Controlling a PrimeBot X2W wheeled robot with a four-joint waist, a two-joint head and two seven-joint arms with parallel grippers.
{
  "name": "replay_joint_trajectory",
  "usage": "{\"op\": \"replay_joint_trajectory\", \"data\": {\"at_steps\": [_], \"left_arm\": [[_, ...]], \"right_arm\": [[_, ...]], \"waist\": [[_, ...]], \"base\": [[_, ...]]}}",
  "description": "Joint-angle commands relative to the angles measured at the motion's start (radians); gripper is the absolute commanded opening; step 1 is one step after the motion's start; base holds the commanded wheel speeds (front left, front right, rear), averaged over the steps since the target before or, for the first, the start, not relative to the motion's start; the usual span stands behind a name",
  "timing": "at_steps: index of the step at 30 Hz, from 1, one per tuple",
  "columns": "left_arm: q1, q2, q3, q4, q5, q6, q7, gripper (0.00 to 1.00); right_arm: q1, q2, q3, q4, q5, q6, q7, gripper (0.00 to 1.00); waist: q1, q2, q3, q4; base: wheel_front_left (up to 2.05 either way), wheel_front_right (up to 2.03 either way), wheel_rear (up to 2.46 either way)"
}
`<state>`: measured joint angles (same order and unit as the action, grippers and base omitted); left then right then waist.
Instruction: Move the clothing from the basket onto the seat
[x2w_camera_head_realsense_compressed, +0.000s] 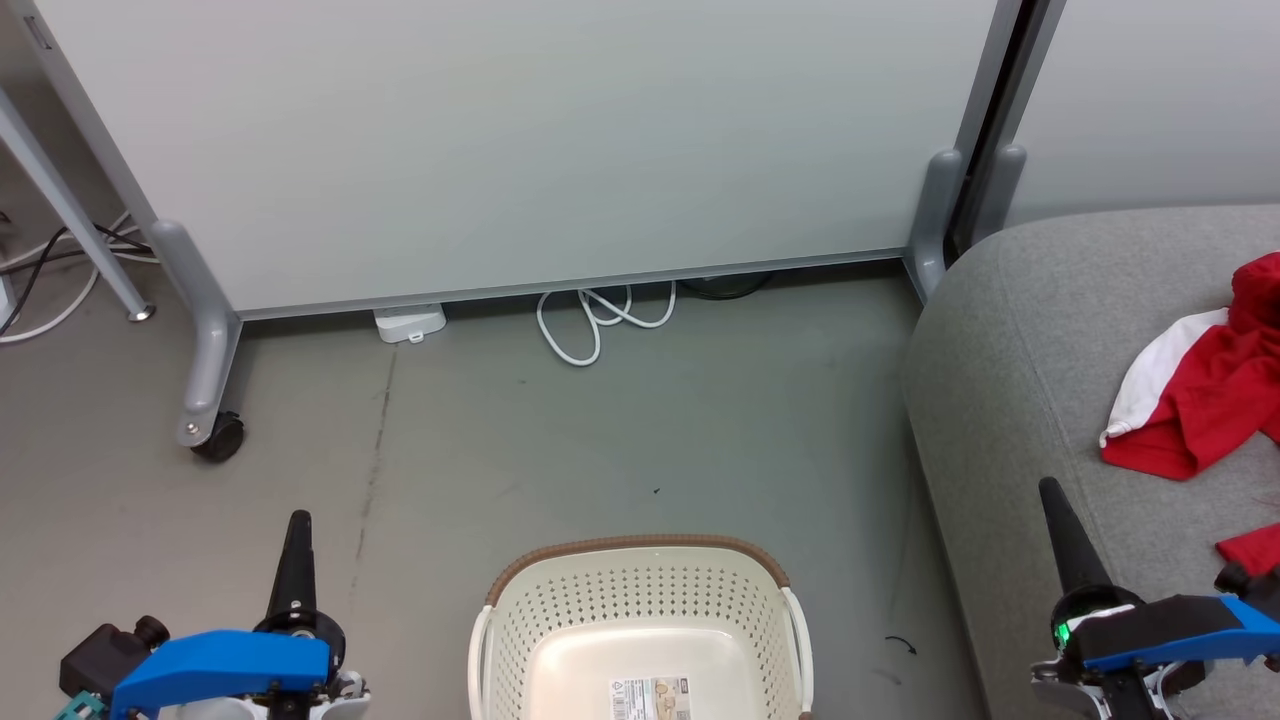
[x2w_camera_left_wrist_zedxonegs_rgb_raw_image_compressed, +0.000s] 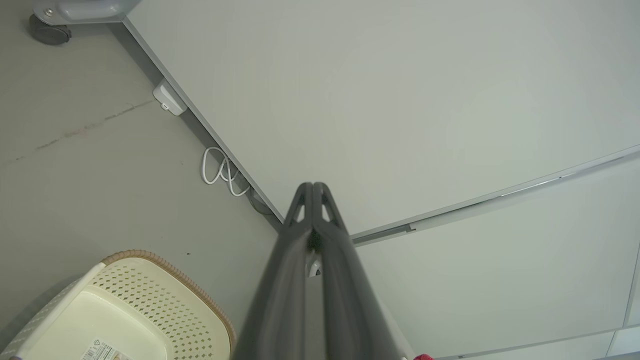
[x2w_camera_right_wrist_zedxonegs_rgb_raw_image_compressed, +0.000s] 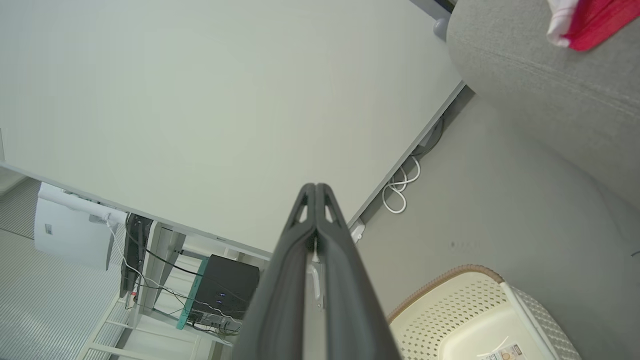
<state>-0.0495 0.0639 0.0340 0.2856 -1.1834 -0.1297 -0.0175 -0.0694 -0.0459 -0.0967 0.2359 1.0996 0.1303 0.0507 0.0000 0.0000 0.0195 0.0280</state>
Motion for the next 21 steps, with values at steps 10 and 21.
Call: {"op": "replay_joint_trajectory", "data": {"at_steps": [10,21], "left_arm": [[-0.034,0.001,0.020,-0.019,-0.100,-0.001,0.028,0.00],[-0.043,-0.001,0.034,-0.026,-0.191,-0.001,0.054,0.00]], "right_arm": [[-0.028,-0.005,-0.006,-0.003,0.117,0.001,0.016,0.00],[-0.035,-0.006,-0.009,0.000,0.224,0.001,0.028,0.00]], "waist": [[0.0000,0.0000,-0.003,-0.005],[0.0000,0.0000,-0.006,-0.010]], "base": [[0.00,0.00,0.00],[0.00,0.00,0.00]]}}
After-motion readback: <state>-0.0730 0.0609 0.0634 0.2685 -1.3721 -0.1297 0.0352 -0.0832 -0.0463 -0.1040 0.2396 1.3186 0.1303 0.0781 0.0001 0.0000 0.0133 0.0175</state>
